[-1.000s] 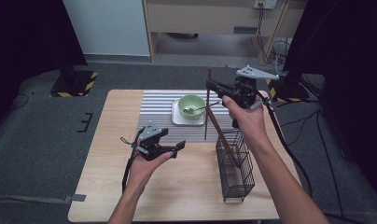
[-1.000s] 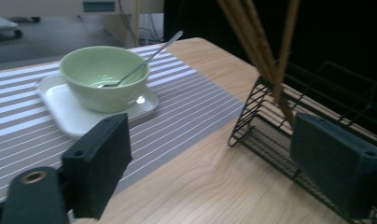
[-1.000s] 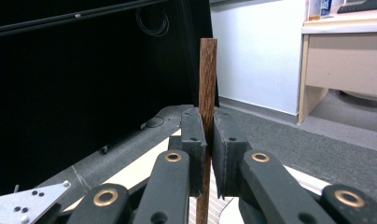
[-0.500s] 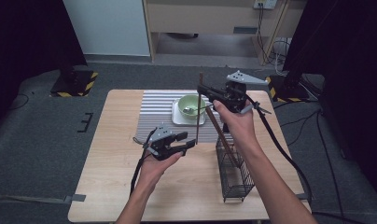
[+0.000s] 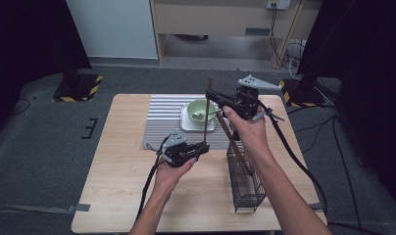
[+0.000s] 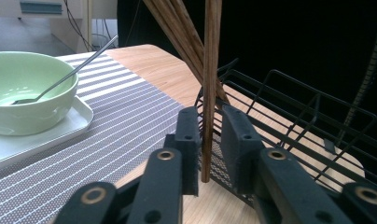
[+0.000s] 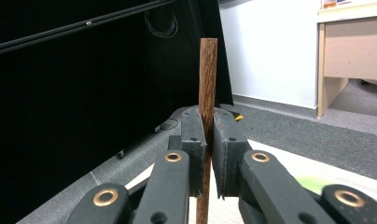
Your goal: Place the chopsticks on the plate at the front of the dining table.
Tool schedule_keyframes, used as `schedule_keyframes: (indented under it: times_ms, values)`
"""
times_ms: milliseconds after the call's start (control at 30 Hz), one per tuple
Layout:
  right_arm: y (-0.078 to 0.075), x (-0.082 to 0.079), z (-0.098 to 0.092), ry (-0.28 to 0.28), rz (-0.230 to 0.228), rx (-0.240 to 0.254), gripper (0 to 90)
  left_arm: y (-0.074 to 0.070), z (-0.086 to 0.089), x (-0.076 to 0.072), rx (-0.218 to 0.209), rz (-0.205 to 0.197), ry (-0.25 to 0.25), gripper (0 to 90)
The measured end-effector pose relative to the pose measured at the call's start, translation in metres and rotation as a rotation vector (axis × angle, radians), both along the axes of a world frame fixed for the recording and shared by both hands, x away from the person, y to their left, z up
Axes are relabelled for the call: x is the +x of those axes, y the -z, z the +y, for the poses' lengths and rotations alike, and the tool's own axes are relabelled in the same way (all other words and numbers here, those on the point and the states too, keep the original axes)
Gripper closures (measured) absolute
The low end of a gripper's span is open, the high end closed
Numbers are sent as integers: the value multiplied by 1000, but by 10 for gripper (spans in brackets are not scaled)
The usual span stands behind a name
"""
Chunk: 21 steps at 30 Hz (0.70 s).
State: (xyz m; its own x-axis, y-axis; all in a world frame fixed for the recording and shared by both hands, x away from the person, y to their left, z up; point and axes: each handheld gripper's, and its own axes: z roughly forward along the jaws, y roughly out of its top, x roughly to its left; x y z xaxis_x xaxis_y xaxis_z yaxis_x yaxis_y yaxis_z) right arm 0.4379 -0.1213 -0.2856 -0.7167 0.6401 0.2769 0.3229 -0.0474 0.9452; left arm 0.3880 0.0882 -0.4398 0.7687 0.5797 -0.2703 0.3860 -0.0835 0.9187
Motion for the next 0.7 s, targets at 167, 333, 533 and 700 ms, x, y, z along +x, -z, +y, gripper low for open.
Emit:
schedule_keyframes:
  times_ms: [167, 333, 533, 700]
  values:
    - [-1, 0, -1, 1, -2, 2, 842, 0, -1, 0, 0, 4, 12, 804]
    - [-1, 0, -1, 2, 1, 3, 842, 1, -2, 0, -9, 9, 13, 818]
    - [-1, 1, -1, 2, 3, 5, 842, 1, -2, 0, -17, 16, 17, 828]
    - [-2, 1, -3, 2, 4, 10, 842, 5, -3, 0, -12, 20, 16, 828]
